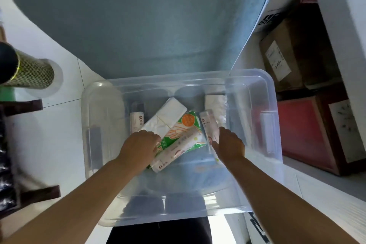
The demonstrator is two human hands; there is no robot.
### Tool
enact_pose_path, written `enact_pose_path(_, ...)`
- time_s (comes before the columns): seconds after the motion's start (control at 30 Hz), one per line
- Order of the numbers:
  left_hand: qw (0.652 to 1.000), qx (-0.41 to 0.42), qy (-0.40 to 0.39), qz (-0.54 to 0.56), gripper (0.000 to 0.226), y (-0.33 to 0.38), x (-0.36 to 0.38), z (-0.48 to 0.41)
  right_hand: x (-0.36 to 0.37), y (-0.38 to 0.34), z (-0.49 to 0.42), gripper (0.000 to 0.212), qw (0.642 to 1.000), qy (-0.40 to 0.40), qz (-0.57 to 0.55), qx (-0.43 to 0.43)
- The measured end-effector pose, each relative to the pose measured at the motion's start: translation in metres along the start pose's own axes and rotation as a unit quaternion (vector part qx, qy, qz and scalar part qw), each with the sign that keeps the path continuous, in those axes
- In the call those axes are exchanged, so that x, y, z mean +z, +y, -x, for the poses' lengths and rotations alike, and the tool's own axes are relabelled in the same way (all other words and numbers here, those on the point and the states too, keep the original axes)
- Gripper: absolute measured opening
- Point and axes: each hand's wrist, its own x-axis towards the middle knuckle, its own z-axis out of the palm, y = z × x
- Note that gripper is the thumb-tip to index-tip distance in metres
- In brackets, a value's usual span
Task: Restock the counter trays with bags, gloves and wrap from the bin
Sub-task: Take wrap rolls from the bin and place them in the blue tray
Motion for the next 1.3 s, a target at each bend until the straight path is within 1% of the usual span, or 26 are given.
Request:
enact_pose_path(0.1,1.000,-0.006,-0.001,0.002,0.025,-0.002,0.010,-0.008,0.015,-0.001,-0.010,0.047,0.999,-0.005,-0.030,0.015)
enact_pose_path(0.23,1.000,-0.003,-0.013,-0.005,0.025,0.001,0.017,-0.012,0.024,-0.001,-0.013,0.054,0.997,-0.007,-0.067,0.043)
enact_pose_path(0.3,1.000,0.004,-0.007,0.010,0.026,0.005,0.014,-0.011,0.020,-0.002,-0.010,0.050,0.993,0.015,-0.113,0.042)
enact_pose_path(0.4,0.999,0.011,0.004,0.053,0.028,0.014,0.007,-0.008,0.004,-0.011,0.005,0.037,0.978,0.057,-0.202,0.023)
enact_pose_path(0.47,0.994,-0.003,0.006,0.112,0.029,0.024,0.002,-0.005,-0.007,-0.023,0.020,0.036,0.973,0.077,-0.217,-0.016)
enact_pose_path(0.5,0.984,-0.022,0.001,0.179,0.030,0.030,-0.001,-0.004,-0.013,-0.030,0.028,0.037,0.969,0.084,-0.229,-0.038)
enact_pose_path(0.53,0.959,-0.056,-0.012,0.277,0.031,0.036,-0.004,-0.003,-0.019,-0.039,0.036,0.038,0.964,0.087,-0.245,-0.059)
enact_pose_path(0.57,0.917,-0.093,-0.023,0.387,0.033,0.042,-0.008,-0.002,-0.024,-0.048,0.044,0.040,0.959,0.088,-0.255,-0.085)
enact_pose_path(0.6,0.868,-0.126,-0.027,0.480,0.032,0.047,-0.012,0.000,-0.028,-0.057,0.050,0.041,0.956,0.093,-0.254,-0.114)
enact_pose_path(0.63,0.826,-0.147,-0.021,0.544,0.028,0.051,-0.017,0.001,-0.032,-0.066,0.055,0.041,0.953,0.099,-0.249,-0.143)
enact_pose_path(0.7,0.781,-0.161,0.010,0.603,0.016,0.048,-0.022,0.004,-0.035,-0.081,0.061,0.043,0.942,0.101,-0.252,-0.197)
enact_pose_path(0.77,0.746,-0.170,0.038,0.643,0.019,0.040,-0.025,0.010,-0.034,-0.085,0.061,0.045,0.934,0.078,-0.249,-0.243)
enact_pose_path(0.8,0.740,-0.181,0.049,0.646,0.020,0.034,-0.025,0.013,-0.031,-0.082,0.058,0.043,0.936,0.075,-0.224,-0.260)
enact_pose_path(0.87,0.738,-0.212,0.059,0.638,0.024,0.018,-0.023,0.018,-0.022,-0.068,0.045,0.034,0.944,0.095,-0.142,-0.283)
enact_pose_path(0.93,0.728,-0.241,0.066,0.638,0.028,0.003,-0.020,0.021,-0.013,-0.055,0.031,0.026,0.950,0.091,-0.063,-0.293)
enact_pose_path(0.97,0.725,-0.251,0.071,0.638,0.030,-0.003,-0.019,0.023,-0.008,-0.050,0.024,0.027,0.946,0.088,-0.022,-0.312)
enact_pose_path(1.03,0.725,-0.262,0.076,0.633,0.033,-0.013,-0.014,0.024,0.005,-0.044,0.012,0.041,0.927,0.094,0.058,-0.357)
enact_pose_path(1.1,0.738,-0.270,0.076,0.614,0.035,-0.020,-0.007,0.024,0.019,-0.046,0.001,0.056,0.914,0.093,0.103,-0.382)
enact_pose_path(1.13,0.748,-0.273,0.072,0.601,0.037,-0.022,-0.004,0.024,0.024,-0.049,-0.004,0.060,0.912,0.082,0.116,-0.385)
enact_pose_path(1.23,0.771,-0.265,0.061,0.576,0.038,-0.023,0.001,0.026,0.032,-0.059,-0.012,0.051,0.919,0.051,0.149,-0.362)
enact_pose_path(1.3,0.782,-0.257,0.052,0.565,0.033,-0.021,0.001,0.032,0.030,-0.060,-0.010,0.052,0.921,0.021,0.170,-0.350)
